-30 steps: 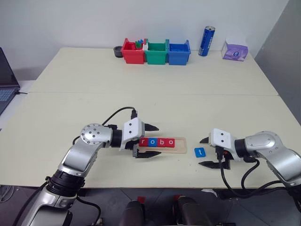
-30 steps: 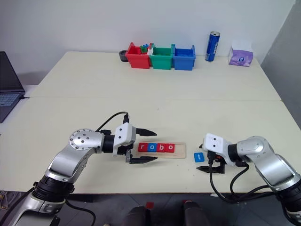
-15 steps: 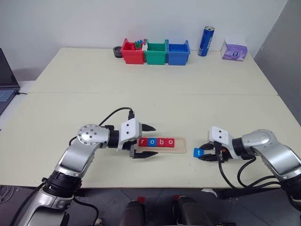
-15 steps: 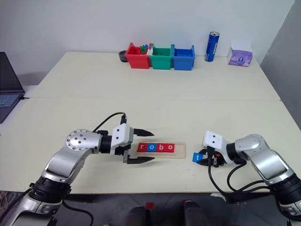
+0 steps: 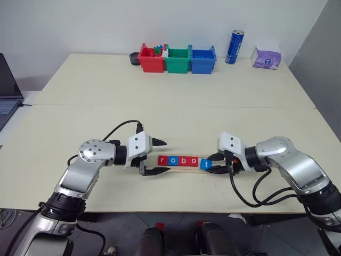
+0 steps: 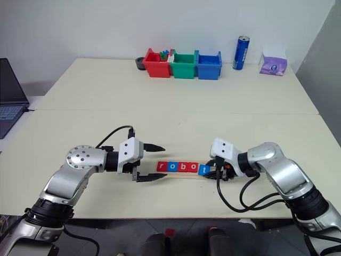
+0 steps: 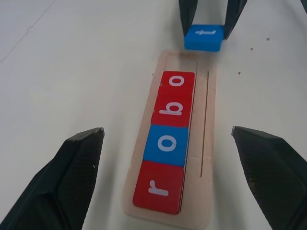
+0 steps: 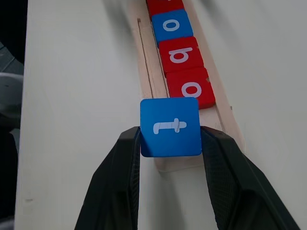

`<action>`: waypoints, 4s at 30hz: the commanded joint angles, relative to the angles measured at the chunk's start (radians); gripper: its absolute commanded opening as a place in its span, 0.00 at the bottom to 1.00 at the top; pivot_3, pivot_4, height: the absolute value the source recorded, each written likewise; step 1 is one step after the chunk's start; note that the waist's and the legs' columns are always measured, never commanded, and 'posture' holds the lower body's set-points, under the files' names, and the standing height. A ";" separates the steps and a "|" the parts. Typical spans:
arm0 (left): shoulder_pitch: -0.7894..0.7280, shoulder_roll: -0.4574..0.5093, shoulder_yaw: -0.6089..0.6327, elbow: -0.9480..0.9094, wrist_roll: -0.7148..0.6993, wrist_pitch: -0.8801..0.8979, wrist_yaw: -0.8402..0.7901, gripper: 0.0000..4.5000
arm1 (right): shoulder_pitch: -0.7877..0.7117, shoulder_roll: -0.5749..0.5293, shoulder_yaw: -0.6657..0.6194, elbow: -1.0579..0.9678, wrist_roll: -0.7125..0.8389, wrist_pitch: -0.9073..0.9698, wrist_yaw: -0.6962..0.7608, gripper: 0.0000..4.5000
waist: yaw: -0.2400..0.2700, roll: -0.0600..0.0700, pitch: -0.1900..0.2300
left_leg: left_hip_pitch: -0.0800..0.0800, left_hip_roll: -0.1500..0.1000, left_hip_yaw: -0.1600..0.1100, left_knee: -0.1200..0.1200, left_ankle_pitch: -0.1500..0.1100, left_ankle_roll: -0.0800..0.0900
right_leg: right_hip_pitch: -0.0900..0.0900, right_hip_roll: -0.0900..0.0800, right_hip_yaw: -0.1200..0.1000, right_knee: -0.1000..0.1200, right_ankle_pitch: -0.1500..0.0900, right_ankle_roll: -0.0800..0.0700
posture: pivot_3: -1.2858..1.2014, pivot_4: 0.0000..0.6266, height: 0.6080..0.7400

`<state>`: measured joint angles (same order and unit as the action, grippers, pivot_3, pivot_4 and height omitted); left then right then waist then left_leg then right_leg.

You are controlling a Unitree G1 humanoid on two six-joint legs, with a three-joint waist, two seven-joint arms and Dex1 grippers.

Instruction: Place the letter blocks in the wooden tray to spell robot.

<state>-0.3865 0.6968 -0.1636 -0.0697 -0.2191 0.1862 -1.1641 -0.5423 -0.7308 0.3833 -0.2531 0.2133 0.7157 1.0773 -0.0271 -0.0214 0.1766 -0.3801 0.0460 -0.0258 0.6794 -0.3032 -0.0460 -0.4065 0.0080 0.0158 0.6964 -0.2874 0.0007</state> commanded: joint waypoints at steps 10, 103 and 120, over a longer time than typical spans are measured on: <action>-0.020 -0.009 0.003 -0.056 -0.005 0.006 0.014 1.00 | -0.078 0.013 0.065 0.075 -0.097 -0.099 0.035 0.32 | 0.000 0.000 0.000 | 0.000 0.000 0.000 0.000 0.000 0.000 | 0.000 0.000 0.000 0.000 0.000 0.000 | 0.52 0.24 1.00; 0.016 0.025 0.071 -0.021 -0.013 -0.007 0.045 1.00 | 0.051 -0.009 -0.024 -0.130 -0.093 -0.028 -0.071 0.02 | -0.002 0.000 0.000 | 0.000 0.000 0.000 0.000 0.000 0.000 | 0.000 0.000 0.000 0.001 0.000 0.000 | 0.52 0.24 1.00; 0.144 -0.203 0.443 0.130 0.001 0.076 0.713 1.00 | 0.430 0.548 -0.510 -0.022 -0.115 -0.454 -0.805 0.02 | 0.000 -0.002 -0.001 | 0.000 0.000 0.000 -0.001 0.000 -0.001 | -0.001 -0.008 0.000 0.002 0.000 0.000 | 0.52 0.24 1.00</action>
<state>-0.2363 0.4907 0.2782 0.0856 -0.2245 0.2967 -0.4605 -0.1105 -0.1889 -0.1008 -0.2694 0.0997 0.3298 0.3056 -0.0266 -0.0234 0.1753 -0.3801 0.0457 -0.0257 0.6783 -0.3026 -0.0472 -0.4076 0.0003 0.0160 0.6979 -0.2868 0.0011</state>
